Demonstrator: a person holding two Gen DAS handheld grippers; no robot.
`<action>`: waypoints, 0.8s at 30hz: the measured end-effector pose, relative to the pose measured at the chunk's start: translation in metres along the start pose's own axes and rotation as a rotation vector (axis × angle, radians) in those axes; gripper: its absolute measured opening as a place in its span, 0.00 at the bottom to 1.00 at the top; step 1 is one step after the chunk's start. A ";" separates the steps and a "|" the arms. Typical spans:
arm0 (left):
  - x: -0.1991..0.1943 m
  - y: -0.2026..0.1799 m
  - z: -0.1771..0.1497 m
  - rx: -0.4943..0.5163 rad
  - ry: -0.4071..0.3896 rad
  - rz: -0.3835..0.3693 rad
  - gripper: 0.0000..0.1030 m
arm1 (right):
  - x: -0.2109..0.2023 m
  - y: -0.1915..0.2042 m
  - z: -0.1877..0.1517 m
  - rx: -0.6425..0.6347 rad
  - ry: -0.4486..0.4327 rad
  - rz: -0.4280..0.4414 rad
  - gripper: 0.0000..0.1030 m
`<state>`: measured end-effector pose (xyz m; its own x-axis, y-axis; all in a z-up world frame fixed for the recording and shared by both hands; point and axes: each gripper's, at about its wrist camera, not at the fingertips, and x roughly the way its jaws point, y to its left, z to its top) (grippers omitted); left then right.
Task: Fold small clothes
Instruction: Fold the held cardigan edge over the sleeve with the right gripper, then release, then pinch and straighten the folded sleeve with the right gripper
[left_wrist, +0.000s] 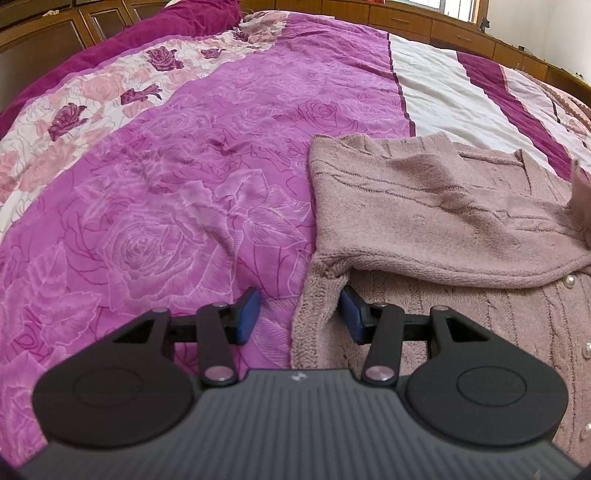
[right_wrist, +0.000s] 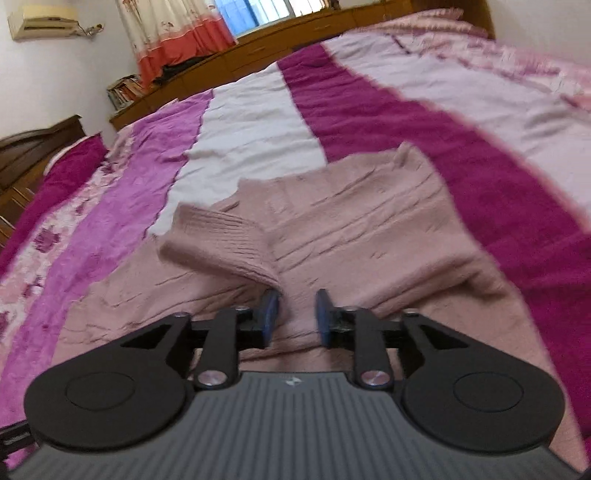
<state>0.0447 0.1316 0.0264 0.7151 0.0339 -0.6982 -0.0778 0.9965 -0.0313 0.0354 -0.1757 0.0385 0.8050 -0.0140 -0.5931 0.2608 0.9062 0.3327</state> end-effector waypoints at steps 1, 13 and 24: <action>0.000 0.000 0.000 0.002 0.000 0.002 0.48 | -0.001 0.004 0.001 -0.031 -0.012 -0.021 0.46; 0.000 -0.001 0.000 0.007 -0.002 0.005 0.48 | 0.020 0.007 0.034 -0.083 -0.005 -0.010 0.58; 0.000 -0.004 0.000 0.022 -0.002 0.018 0.50 | 0.031 -0.039 0.055 0.107 0.003 0.031 0.13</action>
<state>0.0452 0.1274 0.0261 0.7152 0.0517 -0.6971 -0.0752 0.9972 -0.0031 0.0792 -0.2345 0.0477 0.8119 0.0154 -0.5836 0.2913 0.8556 0.4278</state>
